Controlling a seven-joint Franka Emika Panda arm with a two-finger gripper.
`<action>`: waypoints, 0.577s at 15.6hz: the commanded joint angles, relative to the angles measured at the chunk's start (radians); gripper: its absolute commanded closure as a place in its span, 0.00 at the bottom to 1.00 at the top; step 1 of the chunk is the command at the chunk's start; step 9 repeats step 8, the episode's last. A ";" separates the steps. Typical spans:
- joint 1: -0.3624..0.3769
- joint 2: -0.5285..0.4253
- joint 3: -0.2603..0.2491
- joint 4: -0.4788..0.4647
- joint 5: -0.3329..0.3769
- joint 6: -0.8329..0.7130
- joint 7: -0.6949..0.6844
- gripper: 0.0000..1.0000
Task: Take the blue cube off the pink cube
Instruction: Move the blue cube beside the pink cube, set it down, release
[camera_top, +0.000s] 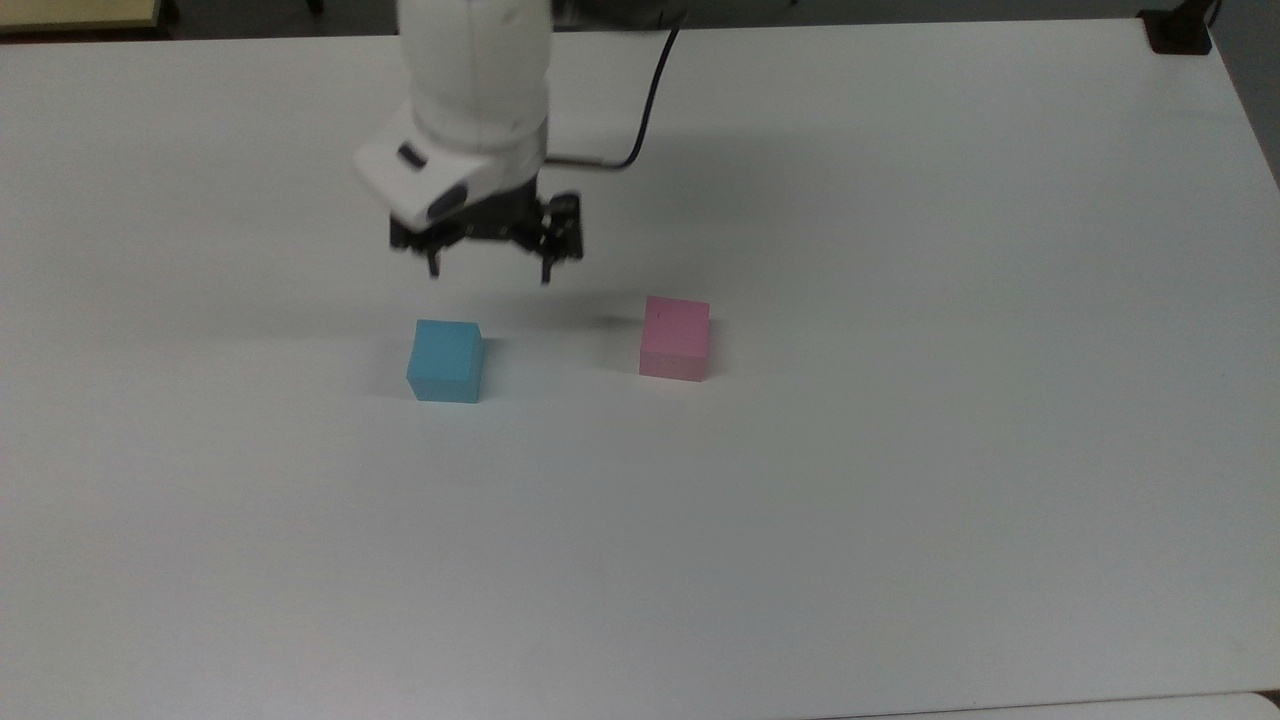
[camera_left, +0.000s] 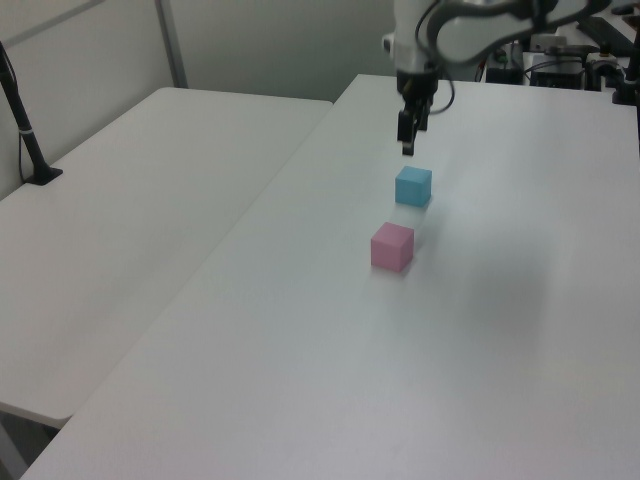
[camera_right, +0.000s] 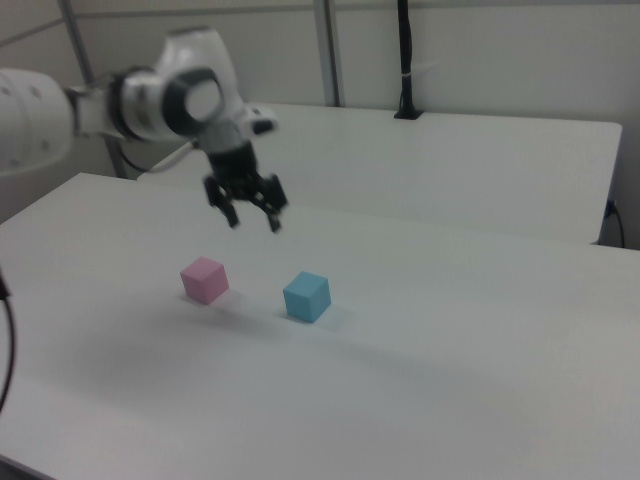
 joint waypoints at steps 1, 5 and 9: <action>0.042 -0.165 -0.010 -0.045 0.014 -0.137 0.040 0.00; 0.045 -0.245 -0.012 -0.065 0.076 -0.200 0.042 0.00; 0.041 -0.256 -0.012 -0.065 0.076 -0.228 0.043 0.00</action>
